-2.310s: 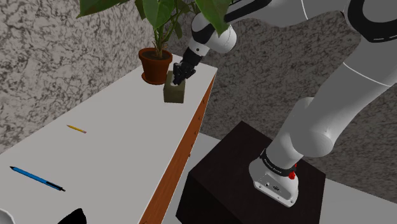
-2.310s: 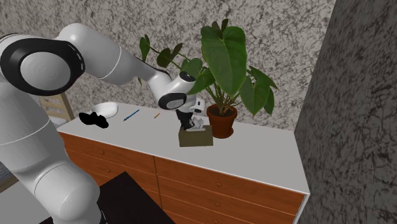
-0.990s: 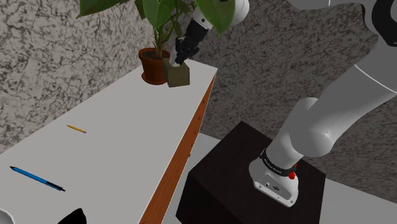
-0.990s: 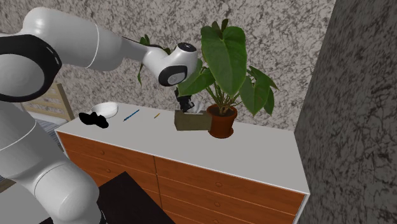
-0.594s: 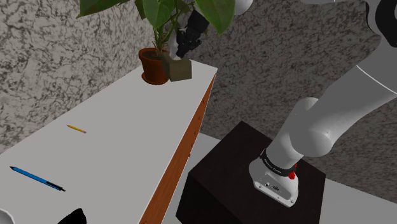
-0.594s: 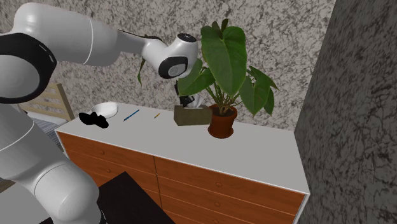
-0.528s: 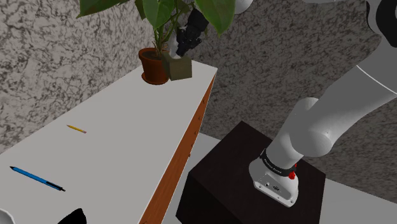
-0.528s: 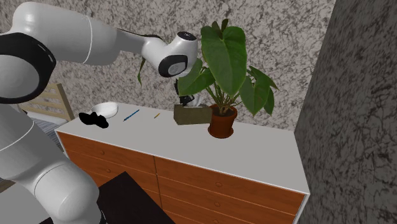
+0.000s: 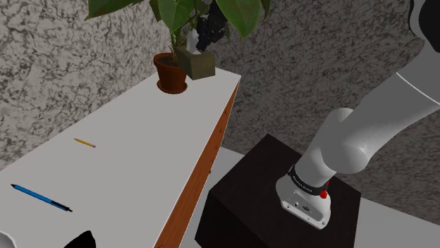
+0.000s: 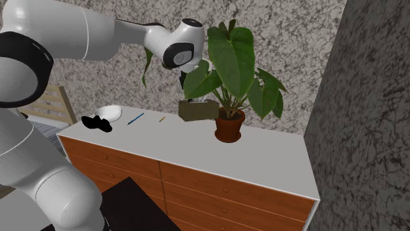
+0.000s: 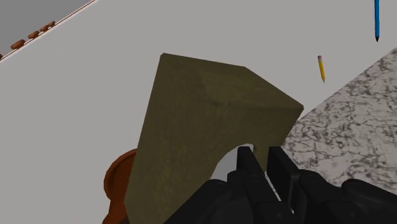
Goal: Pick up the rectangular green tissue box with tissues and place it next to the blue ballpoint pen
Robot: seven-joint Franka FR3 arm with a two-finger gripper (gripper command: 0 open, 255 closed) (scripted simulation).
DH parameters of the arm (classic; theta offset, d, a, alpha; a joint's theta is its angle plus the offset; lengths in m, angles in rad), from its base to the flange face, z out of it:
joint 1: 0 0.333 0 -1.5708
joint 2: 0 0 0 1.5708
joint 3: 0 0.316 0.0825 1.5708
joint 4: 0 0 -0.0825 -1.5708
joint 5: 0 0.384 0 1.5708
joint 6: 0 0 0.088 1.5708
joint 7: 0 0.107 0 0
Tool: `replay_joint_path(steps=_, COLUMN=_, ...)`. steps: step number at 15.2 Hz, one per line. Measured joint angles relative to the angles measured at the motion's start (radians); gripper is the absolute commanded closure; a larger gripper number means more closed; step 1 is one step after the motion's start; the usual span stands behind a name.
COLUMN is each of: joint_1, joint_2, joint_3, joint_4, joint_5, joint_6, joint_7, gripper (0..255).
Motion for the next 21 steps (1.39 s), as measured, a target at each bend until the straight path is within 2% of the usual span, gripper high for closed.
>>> replay_joint_path(steps=6, joint_1=0.009, joint_2=-0.007, joint_3=0.019, joint_4=0.048, joint_5=-0.010, joint_6=-0.044, joint_7=0.046, gripper=255)
replay_joint_path(steps=12, joint_1=0.059, joint_2=-0.026, joint_3=0.115, joint_4=0.016, joint_5=-0.019, joint_6=0.012, joint_7=0.183, gripper=255)
replay_joint_path(steps=21, joint_1=0.136, joint_2=0.028, joint_3=0.267, joint_4=0.062, joint_5=-0.050, joint_6=0.084, joint_7=0.413, gripper=255)
